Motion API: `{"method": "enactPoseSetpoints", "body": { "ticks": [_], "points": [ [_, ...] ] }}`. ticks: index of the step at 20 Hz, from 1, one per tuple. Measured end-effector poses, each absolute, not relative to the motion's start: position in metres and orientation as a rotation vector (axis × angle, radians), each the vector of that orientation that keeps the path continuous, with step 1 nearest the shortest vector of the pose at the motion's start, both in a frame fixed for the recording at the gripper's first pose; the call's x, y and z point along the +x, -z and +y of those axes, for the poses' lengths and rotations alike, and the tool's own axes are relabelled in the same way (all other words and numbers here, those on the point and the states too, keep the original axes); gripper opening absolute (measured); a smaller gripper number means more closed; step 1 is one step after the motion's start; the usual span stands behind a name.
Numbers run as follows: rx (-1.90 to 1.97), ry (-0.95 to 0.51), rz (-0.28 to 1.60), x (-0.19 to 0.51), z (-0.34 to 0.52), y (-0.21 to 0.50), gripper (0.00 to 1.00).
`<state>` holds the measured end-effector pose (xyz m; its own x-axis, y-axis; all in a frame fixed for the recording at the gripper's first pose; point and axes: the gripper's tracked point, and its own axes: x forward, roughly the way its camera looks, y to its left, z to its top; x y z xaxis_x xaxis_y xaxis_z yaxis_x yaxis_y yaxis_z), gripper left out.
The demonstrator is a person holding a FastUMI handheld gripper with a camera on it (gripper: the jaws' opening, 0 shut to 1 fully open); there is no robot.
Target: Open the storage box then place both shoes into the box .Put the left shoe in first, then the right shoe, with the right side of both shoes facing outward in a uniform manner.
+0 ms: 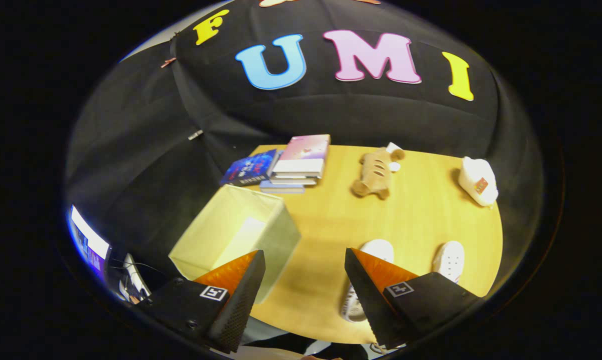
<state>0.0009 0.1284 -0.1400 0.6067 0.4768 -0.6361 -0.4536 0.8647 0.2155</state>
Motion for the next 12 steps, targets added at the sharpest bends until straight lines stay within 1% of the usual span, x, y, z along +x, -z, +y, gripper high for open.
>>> {"method": "enactPoseSetpoints", "body": {
  "ticks": [3, 6, 9, 12],
  "points": [
    [-0.043, -0.478, 0.795, 0.001, 0.072, 0.187, 0.98],
    [-0.086, -0.458, 0.859, 0.000, 0.040, 0.237, 0.99],
    [-0.109, -0.465, 0.947, -0.005, 0.023, 0.292, 0.99],
    [-0.114, -0.472, 0.996, 0.000, 0.019, 0.327, 0.99]
  ]
}}
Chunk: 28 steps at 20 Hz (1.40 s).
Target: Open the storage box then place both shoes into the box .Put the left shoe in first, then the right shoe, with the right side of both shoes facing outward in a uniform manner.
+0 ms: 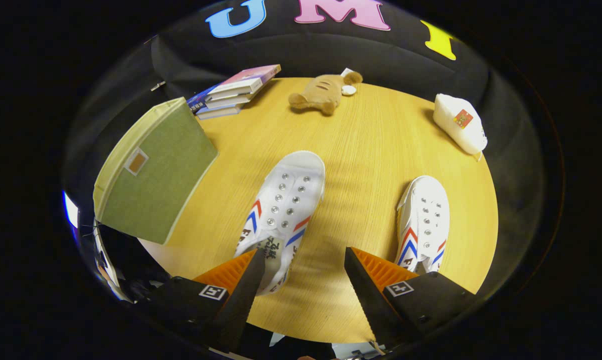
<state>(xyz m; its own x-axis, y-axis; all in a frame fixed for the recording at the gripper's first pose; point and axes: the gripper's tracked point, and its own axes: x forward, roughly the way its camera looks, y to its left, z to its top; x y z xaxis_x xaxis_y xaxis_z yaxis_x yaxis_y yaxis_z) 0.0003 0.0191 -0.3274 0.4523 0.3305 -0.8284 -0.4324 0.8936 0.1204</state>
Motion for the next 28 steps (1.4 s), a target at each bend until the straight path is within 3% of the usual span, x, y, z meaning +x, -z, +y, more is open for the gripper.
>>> {"method": "enactPoseSetpoints", "body": {
  "ticks": [4, 6, 7, 10, 12, 14, 17, 28],
  "points": [
    [-0.107, -0.493, 0.994, 0.016, 0.029, 0.345, 0.96],
    [-0.079, -0.502, 0.982, 0.023, 0.037, 0.348, 0.84],
    [-0.064, -0.504, 0.991, 0.024, 0.039, 0.350, 0.68],
    [-0.024, -0.524, 1.014, 0.023, 0.050, 0.356, 0.59],
    [-0.010, -0.514, 1.025, 0.021, 0.052, 0.349, 0.32],
    [0.004, -0.491, 1.029, 0.020, 0.052, 0.353, 0.26],
    [0.045, -0.475, 1.034, 0.020, 0.050, 0.352, 0.08],
    [0.266, -0.314, 1.012, 0.001, 0.056, 0.278, 0.05]
  ]
}}
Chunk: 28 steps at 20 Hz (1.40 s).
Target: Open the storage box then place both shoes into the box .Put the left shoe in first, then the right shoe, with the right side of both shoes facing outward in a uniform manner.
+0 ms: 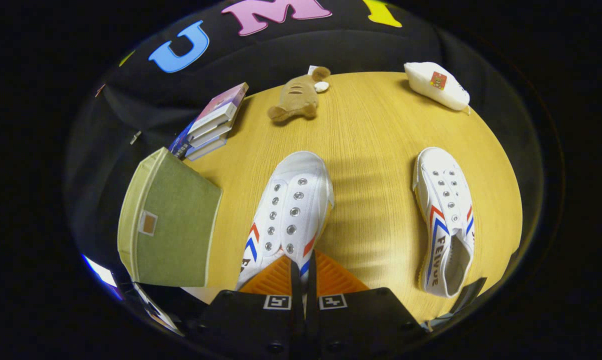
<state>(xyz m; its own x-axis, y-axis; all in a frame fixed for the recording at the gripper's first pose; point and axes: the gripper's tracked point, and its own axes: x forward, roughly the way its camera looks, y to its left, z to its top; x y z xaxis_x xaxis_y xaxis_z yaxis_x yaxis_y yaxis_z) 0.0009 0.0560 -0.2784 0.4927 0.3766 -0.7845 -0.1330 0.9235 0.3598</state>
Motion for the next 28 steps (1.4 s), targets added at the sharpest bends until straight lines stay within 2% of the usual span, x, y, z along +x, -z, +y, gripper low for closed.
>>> {"method": "enactPoseSetpoints", "body": {
  "ticks": [5, 9, 13, 20, 28],
  "points": [
    [0.315, -0.304, 0.928, -0.018, 0.089, 0.198, 0.05],
    [0.371, -0.351, 0.856, -0.032, 0.147, 0.137, 0.05],
    [0.466, -0.422, 0.846, -0.039, 0.215, 0.106, 0.05],
    [0.429, -0.514, 0.875, -0.048, 0.317, 0.114, 0.05],
    [0.373, -0.463, 0.972, -0.046, 0.367, 0.168, 0.05]
  ]
}}
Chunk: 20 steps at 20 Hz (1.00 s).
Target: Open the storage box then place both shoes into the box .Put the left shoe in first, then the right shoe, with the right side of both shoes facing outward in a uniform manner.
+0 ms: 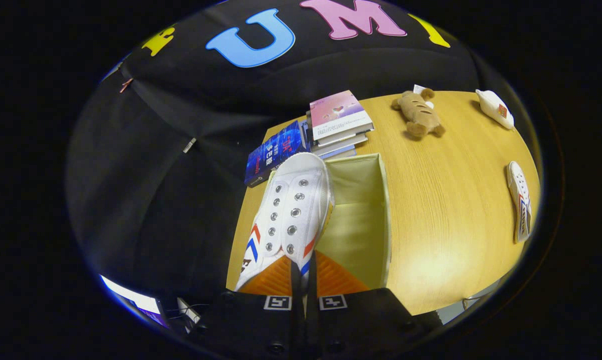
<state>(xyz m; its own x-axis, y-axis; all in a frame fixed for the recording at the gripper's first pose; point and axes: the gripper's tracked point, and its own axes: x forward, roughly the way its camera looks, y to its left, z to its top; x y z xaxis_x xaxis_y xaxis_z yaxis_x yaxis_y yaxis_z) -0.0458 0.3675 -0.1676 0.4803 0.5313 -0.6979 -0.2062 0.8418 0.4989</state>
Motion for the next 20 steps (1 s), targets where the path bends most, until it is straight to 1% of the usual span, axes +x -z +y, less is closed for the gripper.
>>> {"method": "enactPoseSetpoints", "body": {
  "ticks": [6, 10, 11, 12, 13, 14, 17, 20],
  "points": [
    [0.310, -0.435, 1.040, -0.047, 0.384, 0.204, 0.05],
    [0.304, -0.430, 1.060, -0.047, 0.390, 0.212, 0.05],
    [0.301, -0.438, 1.069, -0.047, 0.395, 0.214, 0.06],
    [0.323, -0.465, 1.064, -0.048, 0.403, 0.209, 0.09],
    [0.343, -0.480, 1.044, -0.046, 0.408, 0.201, 0.27],
    [0.345, -0.491, 1.012, -0.041, 0.411, 0.197, 0.35],
    [0.225, -0.509, 0.949, -0.041, 0.396, 0.188, 0.97],
    [0.197, -0.541, 0.887, -0.047, 0.380, 0.168, 0.99]
  ]
}}
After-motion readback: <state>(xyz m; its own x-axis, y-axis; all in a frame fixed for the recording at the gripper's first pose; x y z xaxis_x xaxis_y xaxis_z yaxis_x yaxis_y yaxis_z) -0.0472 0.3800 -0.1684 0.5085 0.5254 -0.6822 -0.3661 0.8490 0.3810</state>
